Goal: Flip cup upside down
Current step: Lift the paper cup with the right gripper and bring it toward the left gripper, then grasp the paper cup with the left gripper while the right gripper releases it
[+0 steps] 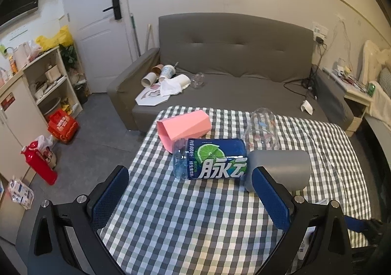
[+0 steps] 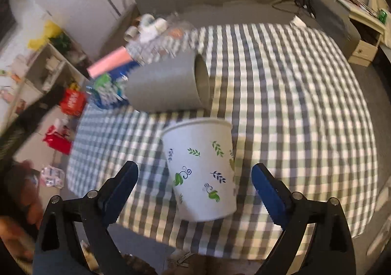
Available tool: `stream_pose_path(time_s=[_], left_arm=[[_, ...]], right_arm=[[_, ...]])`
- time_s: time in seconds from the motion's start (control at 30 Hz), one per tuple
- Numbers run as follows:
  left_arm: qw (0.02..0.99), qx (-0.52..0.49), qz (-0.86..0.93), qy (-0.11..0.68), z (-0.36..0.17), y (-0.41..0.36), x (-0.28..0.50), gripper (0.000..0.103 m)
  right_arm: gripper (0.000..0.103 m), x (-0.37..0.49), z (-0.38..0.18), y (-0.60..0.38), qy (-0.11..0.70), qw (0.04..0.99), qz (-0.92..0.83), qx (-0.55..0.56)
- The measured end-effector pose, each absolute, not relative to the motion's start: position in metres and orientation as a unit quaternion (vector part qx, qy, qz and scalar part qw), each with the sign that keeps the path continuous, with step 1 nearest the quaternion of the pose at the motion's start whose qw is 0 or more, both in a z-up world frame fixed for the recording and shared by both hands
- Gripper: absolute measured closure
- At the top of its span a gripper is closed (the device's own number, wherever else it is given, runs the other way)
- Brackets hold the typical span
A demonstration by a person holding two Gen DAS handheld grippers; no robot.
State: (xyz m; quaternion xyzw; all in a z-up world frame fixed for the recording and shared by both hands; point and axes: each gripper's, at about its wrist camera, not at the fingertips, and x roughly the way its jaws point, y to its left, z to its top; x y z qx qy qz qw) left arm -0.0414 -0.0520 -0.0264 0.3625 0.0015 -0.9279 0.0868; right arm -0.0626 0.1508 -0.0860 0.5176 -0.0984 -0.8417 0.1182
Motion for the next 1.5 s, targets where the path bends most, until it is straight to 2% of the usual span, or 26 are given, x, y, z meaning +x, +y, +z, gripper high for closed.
stream_pose_path(time_s=[0.2,0.3,0.4,0.6,1.0,1.03,1.17,1.5], left_arm=[[0.090,0.354,-0.931,0.009,-0.011,-0.023,-0.021,0.000],[0.072,0.374,-0.924,-0.002,-0.019,0.007,-0.009,0.000],[0.042,0.414,-0.909,0.026,-0.042,0.035,-0.001,0.000],[-0.006,0.451,-0.893,0.010,-0.082,0.084,0.004,0.000],[-0.028,0.488,-0.872,0.015,-0.129,0.103,-0.009,0.001],[-0.032,0.490,-0.871,0.019,-0.132,0.104,-0.011,0.005],[-0.051,0.505,-0.861,0.022,-0.134,0.102,-0.015,0.042],[-0.088,0.526,-0.846,-0.009,-0.101,0.095,-0.022,0.043]], right_arm=[[0.008,-0.046,-0.042,0.193,-0.056,0.084,-0.884,0.456],[0.008,-0.034,-0.024,0.221,-0.027,0.050,-0.905,0.422],[0.008,-0.026,-0.017,0.257,-0.001,0.009,-0.918,0.396],[0.008,-0.034,-0.020,0.307,-0.068,-0.016,-0.909,0.410],[0.008,-0.034,-0.015,0.300,-0.057,-0.004,-0.917,0.396],[0.008,-0.033,-0.015,0.300,-0.058,-0.003,-0.917,0.396],[0.008,-0.033,-0.018,0.297,-0.054,-0.001,-0.916,0.398],[0.008,-0.031,-0.014,0.293,-0.052,0.008,-0.917,0.395]])
